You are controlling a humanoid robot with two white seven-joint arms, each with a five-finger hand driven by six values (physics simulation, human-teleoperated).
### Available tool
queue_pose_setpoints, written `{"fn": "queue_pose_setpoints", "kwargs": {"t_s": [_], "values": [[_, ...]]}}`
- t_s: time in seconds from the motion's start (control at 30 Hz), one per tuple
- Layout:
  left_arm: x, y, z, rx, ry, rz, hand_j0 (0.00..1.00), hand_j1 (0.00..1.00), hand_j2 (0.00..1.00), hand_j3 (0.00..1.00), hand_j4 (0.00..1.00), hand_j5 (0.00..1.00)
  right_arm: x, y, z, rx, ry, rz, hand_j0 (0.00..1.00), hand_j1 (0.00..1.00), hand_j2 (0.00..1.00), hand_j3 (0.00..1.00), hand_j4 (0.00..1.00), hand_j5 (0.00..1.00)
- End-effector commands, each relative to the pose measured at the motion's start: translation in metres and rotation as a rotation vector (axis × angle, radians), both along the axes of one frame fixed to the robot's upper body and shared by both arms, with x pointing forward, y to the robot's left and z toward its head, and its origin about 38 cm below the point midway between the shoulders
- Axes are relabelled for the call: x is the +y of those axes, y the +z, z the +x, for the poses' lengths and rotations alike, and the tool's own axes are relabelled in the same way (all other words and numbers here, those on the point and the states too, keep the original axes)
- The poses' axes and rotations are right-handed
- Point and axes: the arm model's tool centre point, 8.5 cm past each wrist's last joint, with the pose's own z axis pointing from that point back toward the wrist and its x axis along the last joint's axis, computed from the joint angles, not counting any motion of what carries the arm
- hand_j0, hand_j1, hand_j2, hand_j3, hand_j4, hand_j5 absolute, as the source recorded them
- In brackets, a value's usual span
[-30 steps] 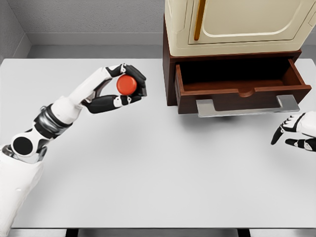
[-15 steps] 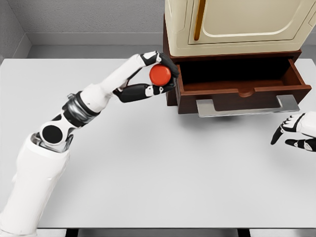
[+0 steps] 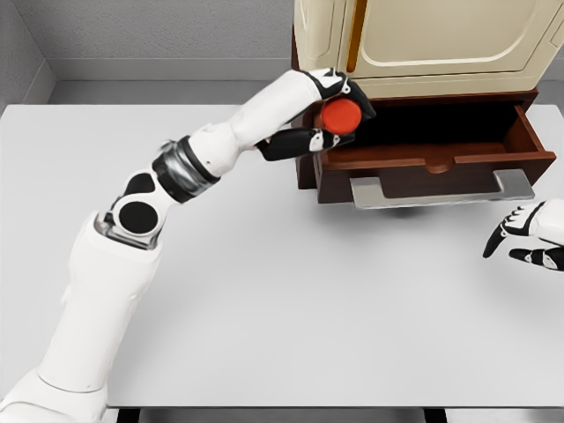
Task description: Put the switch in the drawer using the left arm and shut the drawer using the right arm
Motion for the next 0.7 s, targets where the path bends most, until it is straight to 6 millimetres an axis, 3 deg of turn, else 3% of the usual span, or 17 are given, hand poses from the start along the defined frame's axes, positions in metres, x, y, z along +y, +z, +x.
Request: {"fn": "queue_pose_setpoints", "kwargs": {"t_s": [0.0, 0.4, 0.67], "values": [[-0.006, -0.004, 0.0, -0.008, 0.009, 0.032, 0.45, 0.45, 0.45, 0.45, 0.45, 0.45, 0.0, 0.0, 0.0, 0.003, -0.002, 0.006, 0.54, 0.54, 0.54, 0.54, 0.54, 0.54], [-0.036, 0.002, 0.017, -0.088, 0.045, 0.182, 0.46, 0.46, 0.46, 0.46, 0.46, 0.46, 0.0, 0.001, 0.0, 0.0, -0.002, 0.007, 0.53, 0.53, 0.53, 0.53, 0.53, 0.53], [-0.045, 0.01, 0.025, -0.126, 0.049, 0.236, 0.46, 0.46, 0.46, 0.46, 0.46, 0.46, 0.0, 0.002, 0.001, -0.001, -0.002, 0.006, 0.53, 0.53, 0.53, 0.53, 0.53, 0.53]]}}
